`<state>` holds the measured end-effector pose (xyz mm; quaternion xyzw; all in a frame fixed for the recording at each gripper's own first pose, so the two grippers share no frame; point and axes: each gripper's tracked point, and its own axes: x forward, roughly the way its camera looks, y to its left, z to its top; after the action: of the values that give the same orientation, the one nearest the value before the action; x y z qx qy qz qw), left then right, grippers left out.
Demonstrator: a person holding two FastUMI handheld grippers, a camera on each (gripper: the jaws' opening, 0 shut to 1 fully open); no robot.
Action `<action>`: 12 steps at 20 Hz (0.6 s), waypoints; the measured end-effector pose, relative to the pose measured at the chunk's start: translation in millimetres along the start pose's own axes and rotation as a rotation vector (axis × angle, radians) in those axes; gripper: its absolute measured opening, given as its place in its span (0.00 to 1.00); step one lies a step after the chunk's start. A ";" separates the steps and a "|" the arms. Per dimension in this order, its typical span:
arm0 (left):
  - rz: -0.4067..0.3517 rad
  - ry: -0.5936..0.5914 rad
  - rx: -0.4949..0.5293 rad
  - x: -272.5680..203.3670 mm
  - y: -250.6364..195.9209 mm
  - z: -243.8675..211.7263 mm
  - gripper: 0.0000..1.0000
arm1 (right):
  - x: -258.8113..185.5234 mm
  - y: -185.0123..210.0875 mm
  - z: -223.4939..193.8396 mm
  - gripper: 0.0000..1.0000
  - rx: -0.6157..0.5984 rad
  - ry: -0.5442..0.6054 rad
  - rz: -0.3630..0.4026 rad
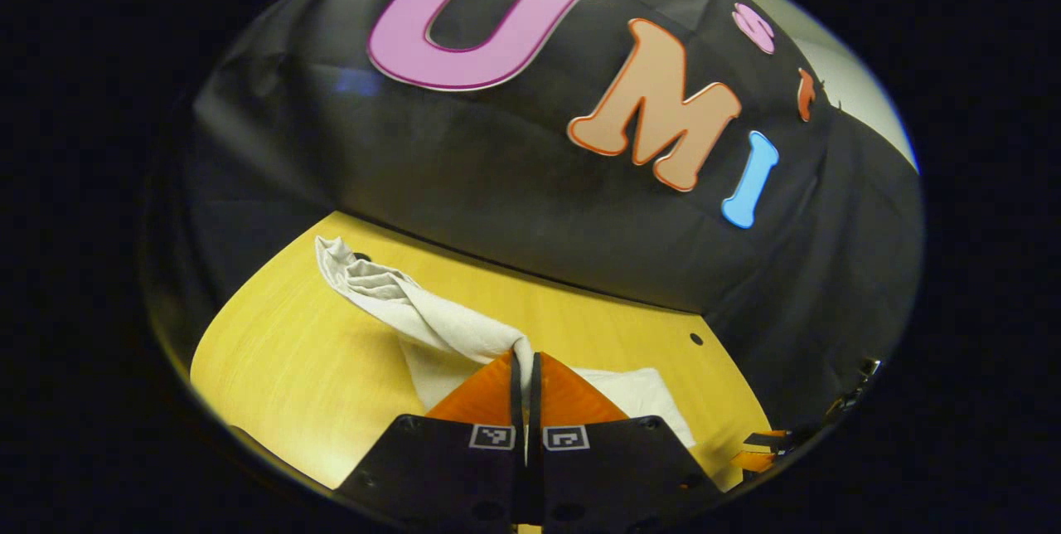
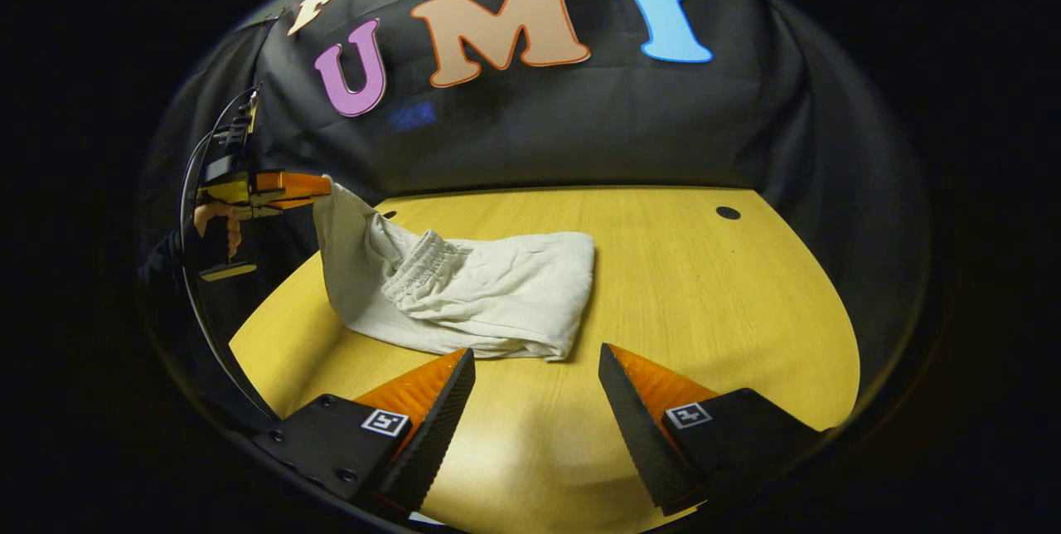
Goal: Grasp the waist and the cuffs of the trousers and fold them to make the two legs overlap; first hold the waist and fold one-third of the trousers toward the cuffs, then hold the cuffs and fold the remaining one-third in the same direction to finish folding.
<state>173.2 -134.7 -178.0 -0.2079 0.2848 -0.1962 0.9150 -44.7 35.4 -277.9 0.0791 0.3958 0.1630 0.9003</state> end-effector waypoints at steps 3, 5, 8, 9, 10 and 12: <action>-0.062 0.005 0.035 13.4 -49.9 0.7 0.00 | -13.2 -24.1 -2.4 0.96 0.020 -0.009 -0.023; -0.105 0.014 0.056 21.4 -81.4 -4.2 0.00 | -21.8 -39.3 -4.5 0.96 0.032 -0.012 -0.040; -0.164 0.062 0.100 34.4 -123.7 -26.0 0.00 | -34.6 -62.5 -9.0 0.96 0.057 -0.014 -0.066; -0.189 0.084 0.105 37.4 -138.5 -35.3 0.00 | -37.7 -67.8 -11.1 0.96 0.066 -0.012 -0.073; -0.218 0.106 0.111 45.7 -155.9 -49.1 0.00 | -40.8 -72.2 -12.0 0.96 0.073 -0.011 -0.081; -0.240 0.144 0.133 58.3 -175.8 -76.2 0.00 | -46.9 -83.7 -14.9 0.96 0.082 -0.010 -0.094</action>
<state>129.4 -330.1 -174.4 -0.1647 0.3089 -0.3372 0.8739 -66.2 -59.3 -278.4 0.0980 0.4008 0.1036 0.9050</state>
